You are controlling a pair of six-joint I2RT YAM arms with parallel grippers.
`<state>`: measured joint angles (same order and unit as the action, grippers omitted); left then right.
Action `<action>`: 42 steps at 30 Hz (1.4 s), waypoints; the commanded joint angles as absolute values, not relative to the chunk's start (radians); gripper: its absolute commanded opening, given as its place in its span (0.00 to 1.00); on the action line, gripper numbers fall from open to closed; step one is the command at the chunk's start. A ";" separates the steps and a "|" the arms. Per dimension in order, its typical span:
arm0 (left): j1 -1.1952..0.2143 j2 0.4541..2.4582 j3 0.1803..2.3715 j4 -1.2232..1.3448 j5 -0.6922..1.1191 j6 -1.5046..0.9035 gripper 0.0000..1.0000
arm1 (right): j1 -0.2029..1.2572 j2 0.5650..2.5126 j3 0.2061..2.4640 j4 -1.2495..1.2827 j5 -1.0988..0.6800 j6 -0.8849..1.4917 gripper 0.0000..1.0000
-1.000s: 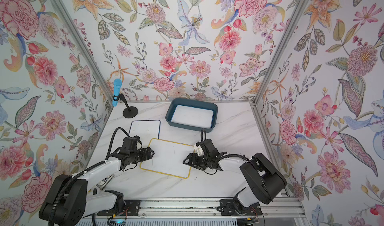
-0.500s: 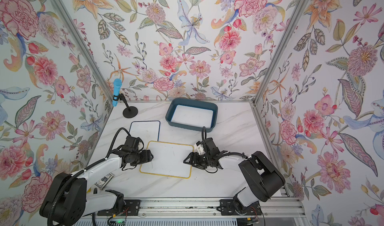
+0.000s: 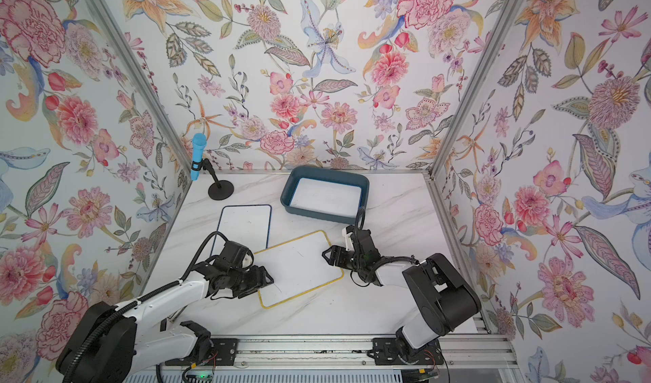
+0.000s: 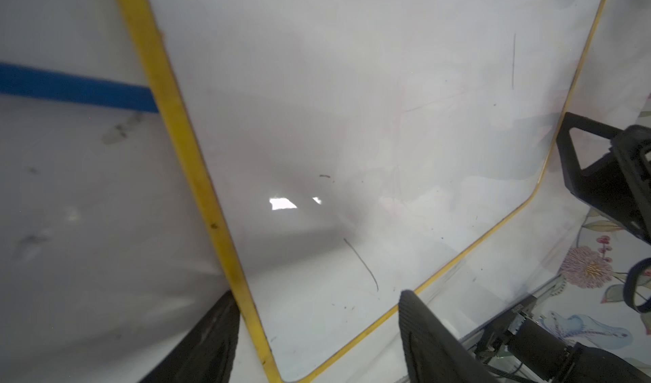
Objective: Put the whiteboard into the storage box
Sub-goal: Pick up the whiteboard at the center of the board.
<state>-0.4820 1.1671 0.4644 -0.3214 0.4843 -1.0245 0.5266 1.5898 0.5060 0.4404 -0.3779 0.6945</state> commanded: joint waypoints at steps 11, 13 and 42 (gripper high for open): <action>-0.547 1.125 0.251 0.393 0.680 -1.220 0.75 | 0.688 1.665 0.379 0.288 -0.632 0.790 0.74; -0.550 1.119 0.228 0.473 0.664 -1.251 0.75 | 0.699 1.651 0.372 0.282 -0.628 0.794 0.74; -0.311 0.892 0.322 -0.070 0.745 -0.966 0.60 | 0.482 1.381 0.339 -0.067 -0.568 0.643 0.75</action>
